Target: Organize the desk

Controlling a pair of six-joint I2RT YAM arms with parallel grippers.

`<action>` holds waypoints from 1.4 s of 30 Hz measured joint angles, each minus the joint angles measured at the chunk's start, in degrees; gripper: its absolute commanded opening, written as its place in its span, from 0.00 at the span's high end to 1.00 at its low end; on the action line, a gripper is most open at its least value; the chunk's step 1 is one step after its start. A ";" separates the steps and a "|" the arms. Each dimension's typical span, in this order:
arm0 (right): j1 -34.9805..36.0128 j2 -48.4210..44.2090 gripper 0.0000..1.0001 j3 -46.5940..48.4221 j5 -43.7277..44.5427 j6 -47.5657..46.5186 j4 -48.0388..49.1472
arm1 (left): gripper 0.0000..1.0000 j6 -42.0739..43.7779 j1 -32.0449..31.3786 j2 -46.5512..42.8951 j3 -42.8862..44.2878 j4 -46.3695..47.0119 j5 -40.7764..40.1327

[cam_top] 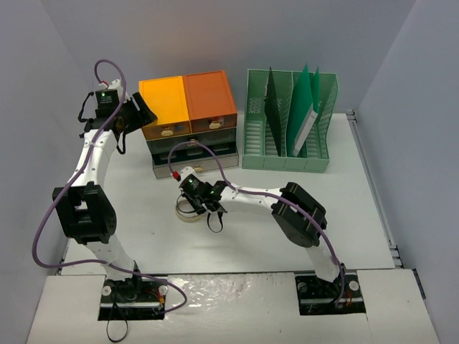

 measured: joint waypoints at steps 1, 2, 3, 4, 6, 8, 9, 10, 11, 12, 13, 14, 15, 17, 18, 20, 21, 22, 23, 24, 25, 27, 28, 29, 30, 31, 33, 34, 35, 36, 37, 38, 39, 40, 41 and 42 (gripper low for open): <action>0.01 -0.26 1.00 0.46 1.69 -0.06 -0.20 | 0.40 0.00 0.00 -0.01 0.00 -0.01 0.00; 0.02 -0.62 1.00 1.15 3.46 -0.16 -0.32 | 0.40 0.00 0.00 -0.01 0.00 -0.02 0.00; 0.01 -1.09 1.00 1.96 5.17 -0.29 -0.30 | 0.40 0.00 0.00 -0.01 0.00 -0.02 0.00; 0.00 -1.59 1.00 2.76 6.91 -0.44 -0.26 | 0.40 0.00 0.00 -0.01 0.00 -0.02 0.00; -0.04 -3.01 1.00 4.32 10.73 -1.21 0.22 | 0.40 0.00 0.00 -0.01 0.00 -0.04 0.00; -0.21 -4.53 1.00 5.78 14.59 -2.09 1.66 | 0.40 0.00 0.00 -0.01 0.00 -0.06 0.01; -0.33 -5.20 1.00 6.56 16.71 -2.83 2.70 | 0.40 0.00 0.00 -0.01 0.00 -0.07 0.00; -0.47 -5.73 1.00 7.29 18.82 -3.62 3.82 | 0.40 0.00 -0.01 -0.01 0.00 -0.07 0.00; -0.63 -6.11 1.00 7.82 20.76 -4.48 4.94 | 0.40 0.00 -0.02 -0.01 0.00 -0.07 0.00; -0.79 -6.45 1.00 8.27 22.63 -5.42 6.05 | 0.40 0.00 -0.02 -0.01 0.00 -0.07 0.00; -0.95 -6.67 1.00 8.47 24.47 -6.49 7.43 | 0.40 0.00 -0.02 -0.01 -0.01 -0.07 0.00; -1.12 -6.82 1.00 8.51 26.30 -7.65 9.01 | 0.40 0.00 -0.02 -0.01 -0.02 -0.07 0.00; -1.27 -6.82 1.00 8.51 27.78 -9.13 10.63 | 0.40 0.00 -0.02 -0.01 -0.02 -0.07 0.02; -1.52 -6.76 1.00 8.43 29.95 -12.26 12.93 | 0.40 0.00 -0.04 -0.01 0.00 -0.07 0.02; -1.63 -6.73 1.00 8.29 30.93 -13.98 14.41 | 0.40 -0.01 -0.04 -0.01 -0.01 -0.07 0.02; -1.88 -6.54 1.00 7.88 32.48 -17.07 18.20 | 0.40 -0.02 -0.04 -0.01 0.00 -0.07 0.02; -1.97 -6.37 1.00 7.38 32.90 -18.34 20.28 | 0.40 -0.02 -0.04 -0.01 0.00 -0.07 0.03; -2.05 -6.20 1.00 6.88 33.33 -19.60 22.36 | 0.40 -0.02 -0.04 -0.01 0.00 -0.07 0.04; -2.14 -5.99 1.00 6.12 33.82 -21.14 24.90 | 0.40 -0.01 -0.04 -0.01 -0.01 -0.07 0.05; -2.19 -5.73 1.00 4.99 34.56 -22.80 28.07 | 0.40 0.00 -0.04 -0.02 -0.02 -0.07 0.05; -2.19 -5.33 1.00 3.58 35.52 -24.62 31.96 | 0.40 0.00 -0.05 -0.08 -0.12 0.01 0.04; -2.19 -3.99 1.00 1.51 36.91 -27.54 38.07 | 0.40 0.00 -0.08 -0.22 -0.36 0.13 0.06; -2.19 -3.17 1.00 0.58 37.52 -29.07 41.13 | 0.40 0.00 -0.09 -0.30 -0.51 0.21 0.06; -2.19 -2.06 1.00 -0.49 38.17 -31.21 45.29 | 0.40 0.00 -0.11 -0.42 -0.76 0.41 0.05; -2.20 -0.99 1.00 -1.26 38.64 -32.75 48.45 | 0.40 0.00 -0.11 -0.58 -0.99 0.55 0.07; -2.24 0.19 1.00 -1.96 39.08 -34.33 51.55 | 0.40 0.00 -0.11 -0.72 -1.20 0.67 0.09; -2.45 3.16 1.00 -2.49 39.58 -37.35 57.47 | 0.40 0.02 -0.11 -0.87 -1.39 0.74 0.11; -2.53 4.89 1.00 -2.55 39.78 -38.92 60.65 | 0.40 0.02 -0.11 -0.93 -1.46 0.77 0.12; -2.63 6.68 1.00 -2.54 39.92 -40.67 63.81 | 0.40 0.05 -0.11 -0.98 -1.52 0.80 0.13; -2.78 8.44 1.00 -2.50 39.99 -42.48 66.62 | 0.40 0.10 -0.11 -1.03 -1.60 0.82 0.14; -2.97 10.12 1.00 -2.45 40.02 -44.08 68.57 | 0.40 0.17 -0.11 -1.10 -1.70 0.88 0.16; -3.17 11.79 1.00 -2.30 40.10 -45.54 70.43 | 0.40 0.23 -0.11 -1.20 -1.79 0.93 0.19; -3.37 13.17 1.00 -2.16 40.36 -46.84 71.96 | 0.40 0.31 -0.11 -1.28 -1.90 0.96 0.23; -3.63 14.15 1.00 -1.97 40.45 -47.83 73.39 | 0.40 0.36 -0.11 -1.39 -2.03 0.99 0.25; -3.91 15.05 1.00 -1.76 40.48 -48.75 74.80 | 0.40 0.41 -0.11 -1.50 -2.16 1.02 0.26; -4.08 15.44 1.00 -1.51 40.49 -49.50 75.72 | 0.40 0.43 -0.12 -1.60 -2.25 1.01 0.28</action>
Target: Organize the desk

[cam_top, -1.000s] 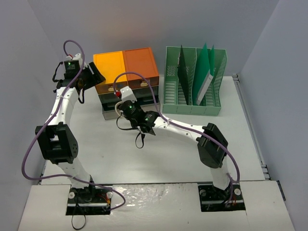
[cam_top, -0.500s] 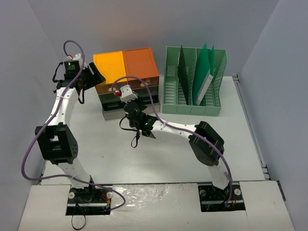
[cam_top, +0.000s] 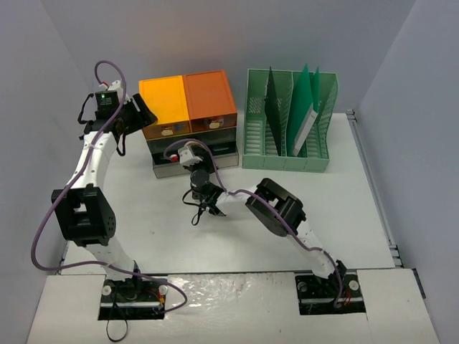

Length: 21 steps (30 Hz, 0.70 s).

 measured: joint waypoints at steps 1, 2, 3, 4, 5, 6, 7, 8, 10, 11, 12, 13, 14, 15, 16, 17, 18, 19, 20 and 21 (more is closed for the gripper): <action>-0.13 0.21 1.00 0.34 -0.04 -0.60 0.68 | 0.40 0.07 -0.01 -0.10 -0.09 -0.01 0.00; -0.24 0.38 1.00 0.72 -0.09 -1.14 1.28 | 0.40 0.17 -0.03 -0.20 -0.19 -0.03 -0.01; -0.35 0.46 1.00 0.97 -0.16 -1.65 1.72 | 0.40 0.25 -0.03 -0.29 -0.28 -0.04 -0.02; -0.47 0.47 1.00 1.05 -0.18 -2.05 2.01 | 0.40 0.33 -0.04 -0.36 -0.33 -0.08 -0.02; -0.59 0.47 1.00 1.07 -0.20 -2.43 2.25 | 0.40 0.40 -0.06 -0.41 -0.35 -0.12 -0.02; -0.70 0.47 1.00 1.07 -0.20 -2.87 2.40 | 0.40 0.40 -0.09 -0.43 -0.35 -0.14 -0.02; -0.80 0.47 1.00 1.07 -0.18 -3.19 2.43 | 0.40 0.40 -0.09 -0.43 -0.35 -0.14 -0.02; -0.90 0.47 1.00 1.08 -0.18 -3.55 2.45 | 0.40 0.40 -0.09 -0.43 -0.35 -0.14 -0.02; -1.12 0.47 1.00 1.14 -0.20 -4.36 2.46 | 0.40 0.40 -0.09 -0.43 -0.35 -0.14 -0.02; -1.24 0.47 1.00 1.29 -0.23 -4.81 2.44 | 0.40 0.40 -0.09 -0.43 -0.35 -0.14 -0.02; -1.34 0.47 1.00 1.55 -0.27 -5.23 2.43 | 0.40 0.40 -0.09 -0.43 -0.35 -0.14 -0.02; -1.45 0.47 1.00 1.86 -0.30 -5.68 2.40 | 0.40 0.40 -0.11 -0.43 -0.35 -0.14 -0.02; -1.55 0.47 1.00 2.19 -0.33 -6.15 2.38 | 0.40 0.40 -0.14 -0.43 -0.35 -0.14 -0.04; -1.61 0.47 1.00 2.45 -0.37 -6.52 2.38 | 0.40 0.40 -0.14 -0.43 -0.35 -0.14 -0.06; -1.69 0.47 1.00 2.79 -0.41 -6.95 2.35 | 0.40 0.40 -0.14 -0.43 -0.35 -0.14 -0.06; -1.77 0.47 1.00 3.08 -0.45 -7.34 2.33 | 0.40 0.40 -0.14 -0.43 -0.35 -0.14 -0.06; -1.84 0.47 1.00 3.26 -0.48 -7.65 2.33 | 0.40 0.40 -0.14 -0.43 -0.35 -0.14 -0.06; -1.90 0.47 1.00 3.43 -0.52 -7.95 2.33 | 0.40 0.40 -0.14 -0.43 -0.35 -0.14 -0.06; -1.91 0.47 1.00 3.49 -0.56 -8.38 2.30 | 0.40 0.40 -0.14 -0.43 -0.35 -0.14 -0.06; -1.90 0.47 1.00 3.50 -0.59 -8.90 2.27 | 0.40 0.40 -0.14 -0.43 -0.35 -0.14 -0.06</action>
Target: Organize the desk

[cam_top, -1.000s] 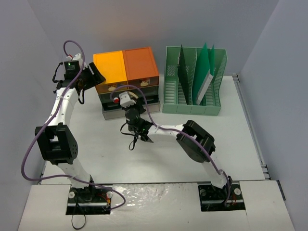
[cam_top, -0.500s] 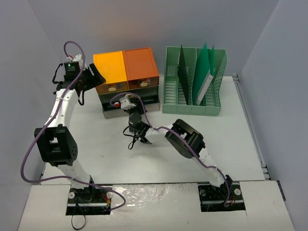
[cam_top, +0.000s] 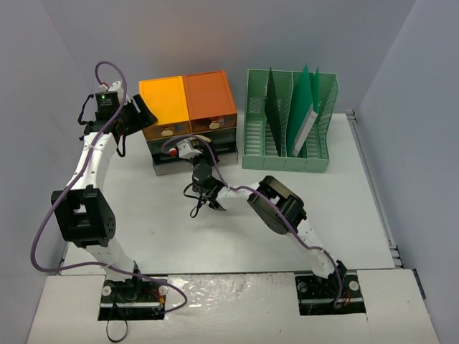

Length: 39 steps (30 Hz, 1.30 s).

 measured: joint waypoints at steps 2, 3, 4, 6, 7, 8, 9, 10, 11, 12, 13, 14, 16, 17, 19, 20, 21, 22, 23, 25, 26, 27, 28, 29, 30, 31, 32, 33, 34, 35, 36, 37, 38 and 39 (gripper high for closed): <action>0.03 0.00 1.00 0.00 -0.12 -1.18 -0.02 | 0.40 0.00 0.00 0.00 0.00 0.00 0.00; 0.03 0.00 1.00 0.00 -0.31 -1.91 -0.01 | 0.40 0.00 0.00 0.00 0.00 0.00 0.00; 0.02 0.00 1.00 0.00 -0.50 -2.66 0.00 | 0.40 0.00 0.00 0.00 0.00 0.00 0.01; -0.03 0.00 1.00 0.00 -0.91 -4.08 0.02 | 0.40 0.00 0.00 0.00 0.00 0.00 0.02; -0.07 0.02 1.00 0.07 -1.11 -4.72 0.02 | 0.40 -0.02 0.00 0.00 0.00 0.00 0.02; -0.13 0.06 1.00 0.24 -1.29 -5.23 0.01 | 0.40 -0.02 0.00 0.00 0.00 0.00 0.02; -0.21 0.15 1.00 0.51 -1.45 -5.73 0.01 | 0.40 -0.02 0.00 0.00 0.00 0.01 0.02; -0.30 0.27 1.00 0.84 -1.59 -6.28 0.02 | 0.40 0.00 0.00 0.00 0.00 0.02 0.02; -0.46 0.48 1.00 1.20 -1.80 -6.70 0.03 | 0.40 0.00 0.00 0.00 -0.02 0.04 0.02; -0.63 0.72 1.00 1.55 -2.01 -7.10 0.04 | 0.40 0.00 0.00 0.00 -0.04 0.06 0.02; -0.82 1.07 1.00 2.00 -2.28 -7.51 0.07 | 0.40 0.00 0.00 -0.01 -0.08 0.09 0.02; -1.00 1.47 1.00 2.46 -2.55 -7.93 0.10 | 0.40 0.00 0.00 -0.02 -0.12 0.12 0.02; -1.43 2.37 1.00 3.27 -3.17 -8.83 0.20 | 0.40 0.00 0.00 -0.06 -0.24 0.25 0.02; -1.66 2.81 1.00 3.70 -3.50 -9.31 0.22 | 0.40 0.00 0.00 -0.09 -0.29 0.31 0.02; -1.96 3.58 1.00 4.38 -3.90 -10.65 0.32 | 0.40 0.00 0.00 -0.11 -0.33 0.35 0.04; -2.00 3.78 1.00 4.49 -4.01 -11.37 0.56 | 0.40 0.00 0.00 -0.11 -0.33 0.36 0.04; -2.02 3.96 1.00 4.57 -4.09 -12.08 0.82 | 0.40 0.00 0.00 -0.11 -0.33 0.37 0.04; -2.02 4.03 1.00 4.59 -4.16 -12.77 0.93 | 0.40 -0.02 0.00 -0.11 -0.33 0.37 0.04; -2.05 4.05 1.00 4.59 -4.25 -13.35 0.95 | 0.40 -0.02 0.00 -0.11 -0.33 0.38 0.04; -2.12 4.08 1.00 4.59 -4.46 -14.32 0.97 | 0.40 -0.02 -0.02 -0.11 -0.32 0.38 0.03; -2.16 4.09 1.00 4.59 -4.58 -14.72 0.99 | 0.40 -0.02 -0.05 -0.11 -0.30 0.37 0.02; -2.22 4.07 1.00 4.51 -4.72 -14.90 1.00 | 0.40 -0.02 -0.08 -0.11 -0.25 0.35 0.02; -2.28 4.07 1.00 4.45 -4.86 -15.05 1.01 | 0.40 -0.02 -0.12 -0.10 -0.21 0.32 0.02; -2.34 4.09 1.00 4.38 -4.98 -15.15 1.06 | 0.40 0.00 -0.13 -0.09 -0.19 0.28 0.02; -2.40 4.08 1.00 4.17 -5.07 -15.15 1.22 | 0.40 -0.02 -0.15 -0.08 -0.16 0.27 0.02; -2.44 4.07 1.00 3.98 -5.10 -15.12 1.46 | 0.40 -0.02 -0.15 -0.06 -0.08 0.18 0.00; -2.49 4.07 1.00 3.70 -5.15 -15.04 1.59 | 0.40 -0.02 -0.15 -0.02 0.01 0.06 0.00; -2.60 4.07 1.00 3.42 -5.10 -14.88 1.73 | 0.40 -0.01 -0.15 0.02 0.08 -0.02 0.00; -2.72 4.07 0.96 3.14 -5.05 -14.72 1.87 | 0.40 0.00 -0.15 0.06 0.15 -0.10 0.00; -2.83 4.07 0.92 2.84 -4.94 -14.41 1.92 | 0.40 0.00 -0.16 0.12 0.28 -0.24 0.01; -2.96 4.07 0.89 2.53 -4.83 -14.08 1.95 | 0.40 0.00 -0.17 0.17 0.42 -0.38 0.02; -3.04 4.07 0.87 2.27 -4.64 -13.72 1.98 | 0.40 0.00 -0.17 0.24 0.53 -0.48 0.02; -3.12 4.07 0.83 2.05 -4.34 -13.34 1.95 | 0.40 0.00 -0.17 0.31 0.62 -0.55 0.02; -3.29 4.07 0.81 1.87 -3.74 -12.96 1.71 | 0.40 -0.02 -0.17 0.32 0.68 -0.60 0.04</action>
